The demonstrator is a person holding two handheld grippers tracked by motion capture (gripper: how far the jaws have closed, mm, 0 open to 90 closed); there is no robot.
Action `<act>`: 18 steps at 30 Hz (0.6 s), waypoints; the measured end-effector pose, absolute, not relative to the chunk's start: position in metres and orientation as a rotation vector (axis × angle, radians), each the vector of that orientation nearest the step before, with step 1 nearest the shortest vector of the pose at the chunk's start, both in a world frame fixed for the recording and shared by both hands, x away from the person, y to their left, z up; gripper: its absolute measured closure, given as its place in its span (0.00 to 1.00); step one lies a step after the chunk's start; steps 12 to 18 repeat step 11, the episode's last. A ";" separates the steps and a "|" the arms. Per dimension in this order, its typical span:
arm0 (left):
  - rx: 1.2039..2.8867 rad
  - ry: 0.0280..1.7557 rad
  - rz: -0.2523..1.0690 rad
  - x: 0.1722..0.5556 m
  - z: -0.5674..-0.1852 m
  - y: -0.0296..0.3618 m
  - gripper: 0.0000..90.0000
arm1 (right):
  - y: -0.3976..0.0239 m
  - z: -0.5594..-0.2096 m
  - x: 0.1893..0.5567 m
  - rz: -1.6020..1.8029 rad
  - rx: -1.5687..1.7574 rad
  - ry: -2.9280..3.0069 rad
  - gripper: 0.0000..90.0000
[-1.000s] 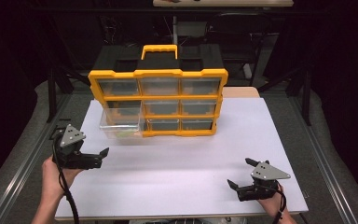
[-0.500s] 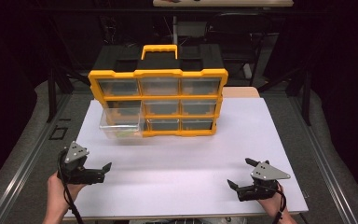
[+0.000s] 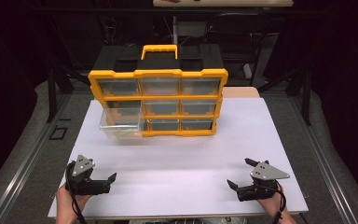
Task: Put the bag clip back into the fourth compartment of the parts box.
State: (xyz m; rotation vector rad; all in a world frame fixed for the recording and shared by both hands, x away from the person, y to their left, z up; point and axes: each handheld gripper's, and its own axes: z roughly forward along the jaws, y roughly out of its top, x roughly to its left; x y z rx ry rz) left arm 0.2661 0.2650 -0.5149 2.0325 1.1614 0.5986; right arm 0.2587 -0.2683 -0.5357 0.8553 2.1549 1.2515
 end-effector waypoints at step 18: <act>2.049 1.172 0.562 0.262 -0.532 0.262 0.00 | -0.270 -0.535 0.259 1.256 0.850 2.146 0.01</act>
